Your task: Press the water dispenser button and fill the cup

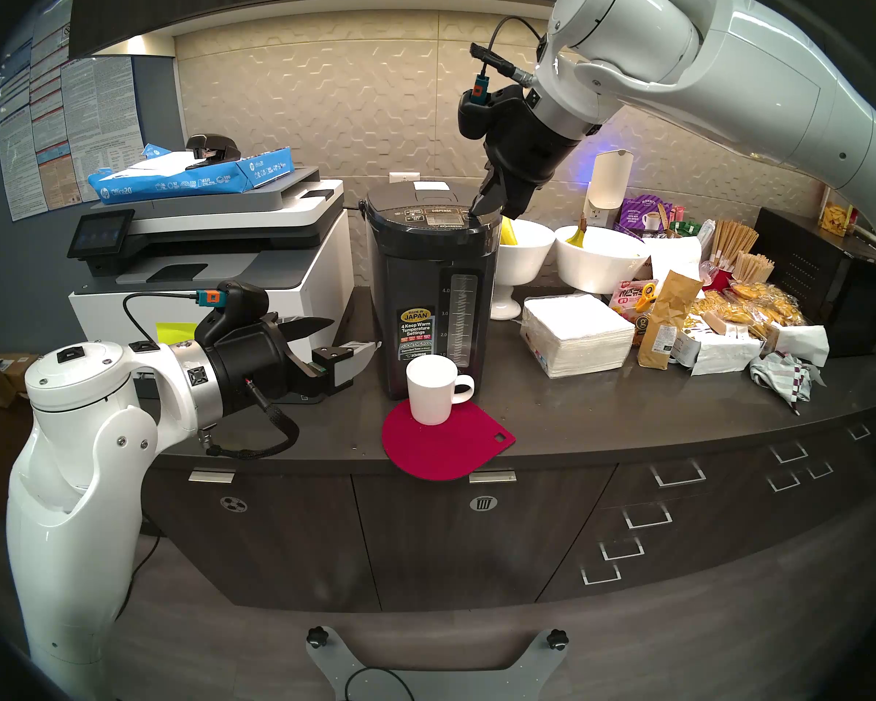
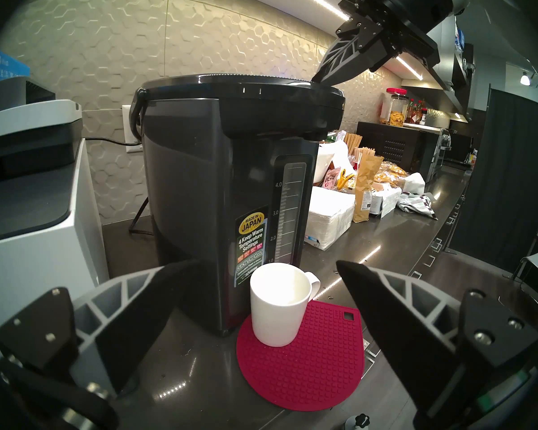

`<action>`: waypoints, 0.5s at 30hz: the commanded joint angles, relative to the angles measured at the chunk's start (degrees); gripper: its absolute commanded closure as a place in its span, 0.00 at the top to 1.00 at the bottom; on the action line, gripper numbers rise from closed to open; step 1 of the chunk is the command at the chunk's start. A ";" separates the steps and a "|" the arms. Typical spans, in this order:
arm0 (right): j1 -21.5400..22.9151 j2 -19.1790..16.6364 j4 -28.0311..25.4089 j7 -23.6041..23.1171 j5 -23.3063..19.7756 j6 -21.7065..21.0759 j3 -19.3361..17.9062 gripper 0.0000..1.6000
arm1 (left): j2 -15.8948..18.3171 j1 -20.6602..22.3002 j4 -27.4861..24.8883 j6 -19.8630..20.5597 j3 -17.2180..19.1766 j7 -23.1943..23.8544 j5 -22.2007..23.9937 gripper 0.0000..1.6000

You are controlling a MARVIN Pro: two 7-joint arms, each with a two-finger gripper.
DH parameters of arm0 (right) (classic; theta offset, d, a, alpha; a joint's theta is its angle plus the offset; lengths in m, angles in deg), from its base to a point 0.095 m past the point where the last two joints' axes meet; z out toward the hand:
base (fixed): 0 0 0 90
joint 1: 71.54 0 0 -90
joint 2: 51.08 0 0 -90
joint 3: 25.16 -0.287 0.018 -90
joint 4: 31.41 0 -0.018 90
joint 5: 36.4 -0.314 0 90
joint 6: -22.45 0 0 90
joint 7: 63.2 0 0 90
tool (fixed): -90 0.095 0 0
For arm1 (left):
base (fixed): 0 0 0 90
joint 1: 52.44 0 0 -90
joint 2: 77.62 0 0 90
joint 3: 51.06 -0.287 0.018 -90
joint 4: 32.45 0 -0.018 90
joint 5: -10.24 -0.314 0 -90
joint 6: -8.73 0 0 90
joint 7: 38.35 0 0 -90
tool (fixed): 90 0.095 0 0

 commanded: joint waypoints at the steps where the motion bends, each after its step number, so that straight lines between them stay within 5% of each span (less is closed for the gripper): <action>1: 0.22 2.13 3.54 -0.34 -0.14 0.71 -0.44 0.00 | -0.01 0.03 -0.71 -0.02 0.03 0.00 0.01 1.00; 15: 2.40 4.38 5.54 -0.81 0.29 0.93 -1.59 0.00 | 0.00 0.04 -0.69 -0.03 0.03 0.01 0.01 1.00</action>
